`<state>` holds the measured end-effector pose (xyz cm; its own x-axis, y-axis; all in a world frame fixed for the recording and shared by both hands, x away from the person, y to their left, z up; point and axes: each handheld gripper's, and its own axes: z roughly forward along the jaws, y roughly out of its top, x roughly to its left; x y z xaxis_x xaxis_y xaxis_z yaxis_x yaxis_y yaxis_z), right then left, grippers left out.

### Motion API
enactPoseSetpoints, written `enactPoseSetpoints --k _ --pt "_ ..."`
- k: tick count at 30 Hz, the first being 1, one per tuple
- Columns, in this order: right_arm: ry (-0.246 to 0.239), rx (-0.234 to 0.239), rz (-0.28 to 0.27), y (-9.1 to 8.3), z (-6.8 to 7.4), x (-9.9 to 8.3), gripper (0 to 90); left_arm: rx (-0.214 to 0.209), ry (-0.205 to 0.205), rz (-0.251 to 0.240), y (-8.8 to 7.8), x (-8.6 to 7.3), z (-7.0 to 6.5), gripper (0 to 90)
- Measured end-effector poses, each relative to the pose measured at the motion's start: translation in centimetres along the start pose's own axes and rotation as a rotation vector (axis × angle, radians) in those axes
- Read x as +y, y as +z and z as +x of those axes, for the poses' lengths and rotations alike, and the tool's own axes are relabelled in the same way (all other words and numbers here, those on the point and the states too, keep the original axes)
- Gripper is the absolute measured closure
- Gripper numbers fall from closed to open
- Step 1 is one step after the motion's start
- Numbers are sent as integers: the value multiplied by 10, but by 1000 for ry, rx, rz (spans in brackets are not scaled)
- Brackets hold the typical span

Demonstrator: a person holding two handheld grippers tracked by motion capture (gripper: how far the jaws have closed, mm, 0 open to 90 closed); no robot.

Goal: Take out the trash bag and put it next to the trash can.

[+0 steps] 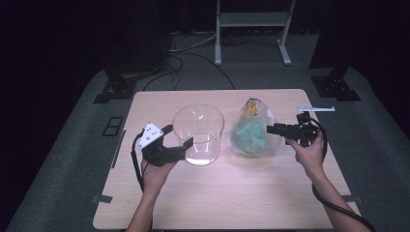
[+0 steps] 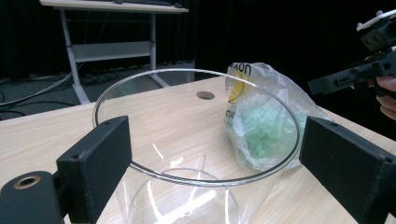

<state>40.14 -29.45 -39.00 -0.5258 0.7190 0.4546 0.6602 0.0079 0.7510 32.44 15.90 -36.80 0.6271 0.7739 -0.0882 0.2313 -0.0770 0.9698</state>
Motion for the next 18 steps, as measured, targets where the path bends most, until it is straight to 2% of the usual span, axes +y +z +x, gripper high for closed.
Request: enactPoseSetpoints --k 18 --pt "2 2 -4 -5 -3 -22 450 5 4 3 -2 0 0 82"
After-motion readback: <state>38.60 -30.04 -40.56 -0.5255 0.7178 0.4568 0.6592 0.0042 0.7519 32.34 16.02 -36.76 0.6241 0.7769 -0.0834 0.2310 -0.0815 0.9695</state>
